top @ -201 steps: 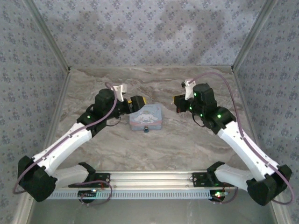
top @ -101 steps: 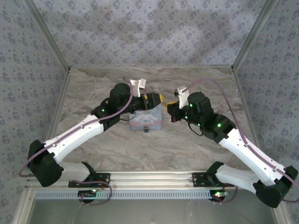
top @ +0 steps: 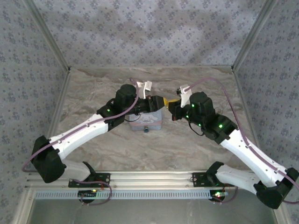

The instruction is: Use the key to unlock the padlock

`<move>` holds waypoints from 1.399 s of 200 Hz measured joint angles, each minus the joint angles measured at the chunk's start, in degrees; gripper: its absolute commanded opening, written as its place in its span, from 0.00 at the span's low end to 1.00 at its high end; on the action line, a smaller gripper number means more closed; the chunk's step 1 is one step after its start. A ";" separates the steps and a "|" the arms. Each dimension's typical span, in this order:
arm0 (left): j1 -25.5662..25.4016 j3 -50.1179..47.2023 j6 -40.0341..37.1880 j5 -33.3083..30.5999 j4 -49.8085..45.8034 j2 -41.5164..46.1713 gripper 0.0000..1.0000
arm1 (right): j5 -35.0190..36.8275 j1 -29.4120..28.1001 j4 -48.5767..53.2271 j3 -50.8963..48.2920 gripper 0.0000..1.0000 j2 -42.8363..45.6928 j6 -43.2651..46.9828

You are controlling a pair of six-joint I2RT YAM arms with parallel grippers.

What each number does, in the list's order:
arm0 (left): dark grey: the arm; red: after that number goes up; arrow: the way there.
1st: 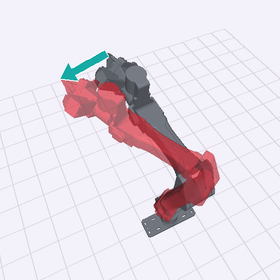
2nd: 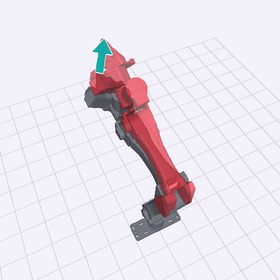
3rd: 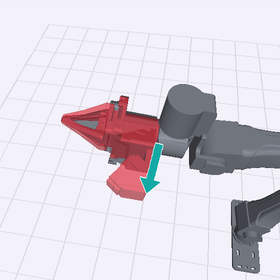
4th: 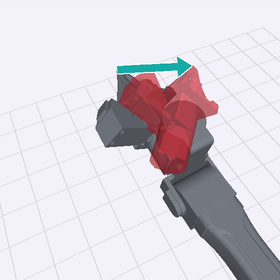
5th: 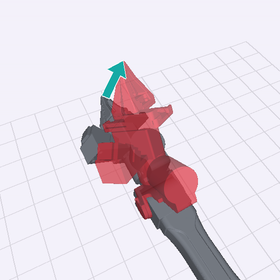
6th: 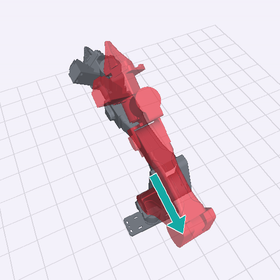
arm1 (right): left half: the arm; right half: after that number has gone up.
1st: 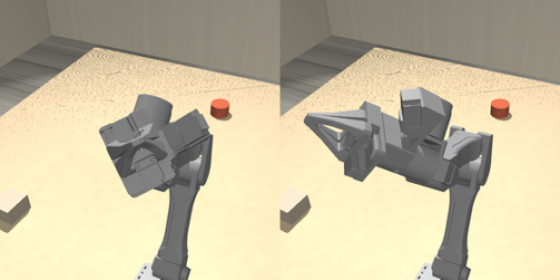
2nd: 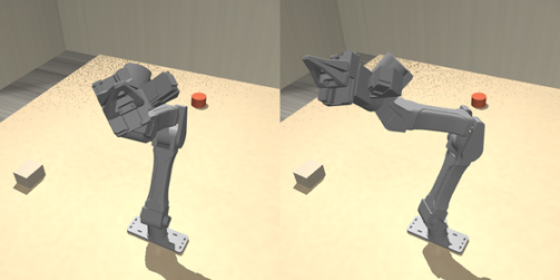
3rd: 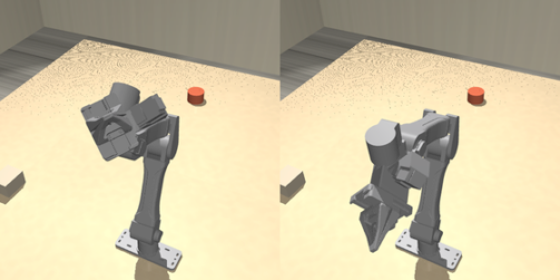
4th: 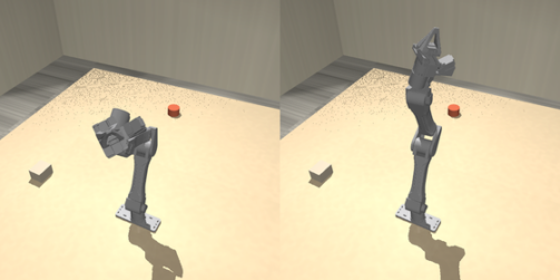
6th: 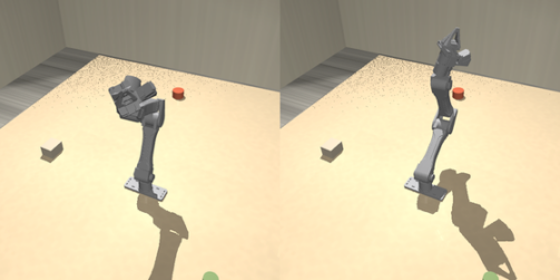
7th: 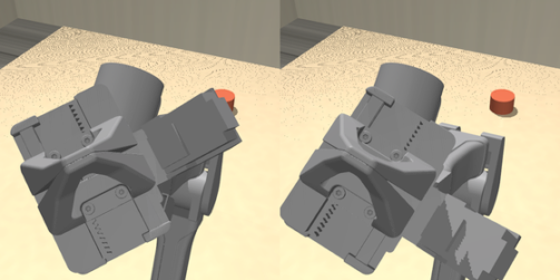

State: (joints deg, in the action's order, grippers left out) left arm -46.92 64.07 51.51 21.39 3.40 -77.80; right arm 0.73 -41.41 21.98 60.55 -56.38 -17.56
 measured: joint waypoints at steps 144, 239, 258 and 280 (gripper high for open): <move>-0.04 0.55 1.05 0.55 2.82 0.00 0.00 | 0.17 0.02 -1.07 -0.85 0.05 0.81 -1.03; 0.28 8.96 -9.01 6.32 -7.96 0.00 0.00 | -15.50 10.16 -1.57 -2.69 0.35 8.35 -2.56; 0.31 9.05 -9.42 9.09 -8.00 0.00 0.00 | -22.21 13.20 -3.93 -3.74 0.35 8.90 -4.22; 0.31 9.05 -9.46 11.85 -7.89 0.00 0.00 | -29.40 15.45 -7.19 -5.57 0.42 9.03 -6.99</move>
State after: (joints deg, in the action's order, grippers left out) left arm -46.61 73.12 42.04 33.23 -4.49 -77.80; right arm -28.67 -25.96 14.79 54.98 -47.35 -24.56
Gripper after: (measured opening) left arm 0.061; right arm 0.388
